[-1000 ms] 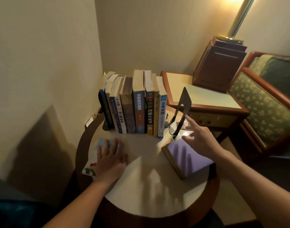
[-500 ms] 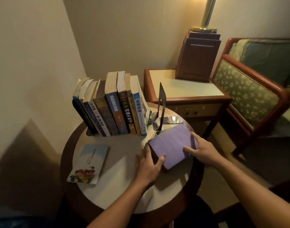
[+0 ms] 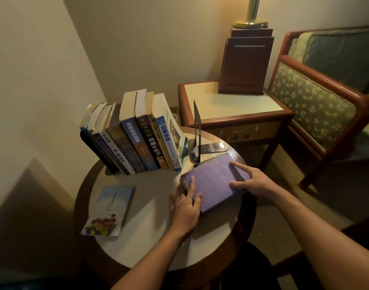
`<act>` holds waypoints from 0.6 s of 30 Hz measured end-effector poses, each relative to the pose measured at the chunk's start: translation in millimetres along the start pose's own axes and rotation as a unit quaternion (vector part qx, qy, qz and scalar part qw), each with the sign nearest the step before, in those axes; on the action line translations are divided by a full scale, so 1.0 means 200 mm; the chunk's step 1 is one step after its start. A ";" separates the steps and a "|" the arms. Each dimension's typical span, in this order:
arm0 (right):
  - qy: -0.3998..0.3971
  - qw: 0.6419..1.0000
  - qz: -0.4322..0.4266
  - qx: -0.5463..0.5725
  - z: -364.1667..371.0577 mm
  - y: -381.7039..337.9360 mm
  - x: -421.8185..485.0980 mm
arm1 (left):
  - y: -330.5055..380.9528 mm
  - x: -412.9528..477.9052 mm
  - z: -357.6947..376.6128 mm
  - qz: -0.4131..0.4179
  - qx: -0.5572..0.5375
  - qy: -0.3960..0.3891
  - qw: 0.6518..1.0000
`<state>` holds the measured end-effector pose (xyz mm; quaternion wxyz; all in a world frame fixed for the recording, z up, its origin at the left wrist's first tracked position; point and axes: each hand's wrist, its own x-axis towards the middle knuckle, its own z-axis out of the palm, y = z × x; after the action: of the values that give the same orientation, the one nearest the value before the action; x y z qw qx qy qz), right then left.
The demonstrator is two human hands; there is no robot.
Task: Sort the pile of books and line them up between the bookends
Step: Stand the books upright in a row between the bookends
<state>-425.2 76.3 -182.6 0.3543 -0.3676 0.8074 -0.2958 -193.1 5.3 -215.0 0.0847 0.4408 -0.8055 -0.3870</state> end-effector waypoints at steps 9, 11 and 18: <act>0.035 0.989 -0.022 0.144 0.00 -0.11 -0.15 | -0.08 -0.02 -0.05 0.017 -0.040 -0.036 0.998; 0.069 0.989 -0.066 0.110 0.03 -0.18 -0.19 | -0.09 -0.06 -0.10 0.010 -0.053 -0.043 0.998; 0.131 0.976 -0.173 -0.022 0.17 -0.48 -0.36 | -0.17 -0.20 -0.23 -0.087 -0.017 0.065 0.994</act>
<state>-326.9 74.2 -106.0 0.1806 -0.4672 0.7773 -0.3807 -124.7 -0.4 -198.7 0.1100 0.5322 -0.7500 -0.3771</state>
